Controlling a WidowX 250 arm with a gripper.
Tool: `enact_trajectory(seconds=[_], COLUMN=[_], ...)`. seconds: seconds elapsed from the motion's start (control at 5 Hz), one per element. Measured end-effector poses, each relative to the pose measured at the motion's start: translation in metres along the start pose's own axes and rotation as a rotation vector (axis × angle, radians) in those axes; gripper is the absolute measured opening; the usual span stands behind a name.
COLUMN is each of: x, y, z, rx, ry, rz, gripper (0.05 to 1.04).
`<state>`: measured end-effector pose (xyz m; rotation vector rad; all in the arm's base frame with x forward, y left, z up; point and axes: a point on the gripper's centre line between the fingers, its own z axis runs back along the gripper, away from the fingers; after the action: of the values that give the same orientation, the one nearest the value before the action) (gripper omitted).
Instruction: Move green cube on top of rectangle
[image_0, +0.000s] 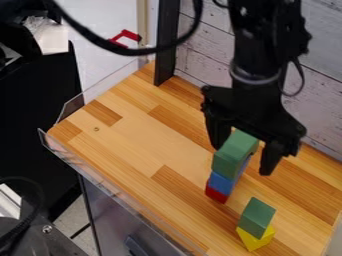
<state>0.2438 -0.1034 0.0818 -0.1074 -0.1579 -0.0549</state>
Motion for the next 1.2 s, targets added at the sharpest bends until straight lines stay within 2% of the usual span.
enact_trajectory(seconds=[0.8,1.0,1.2], x=[-0.006,-0.008,-0.008], y=[-0.030,-0.033,-0.035], z=[-0.002,-0.023,-0.035], rx=[0.046,0.070,0.073], ry=[-0.012,-0.014,0.005], rz=[-0.074,-0.041,-0.031], gripper=[1.000,1.000,1.000])
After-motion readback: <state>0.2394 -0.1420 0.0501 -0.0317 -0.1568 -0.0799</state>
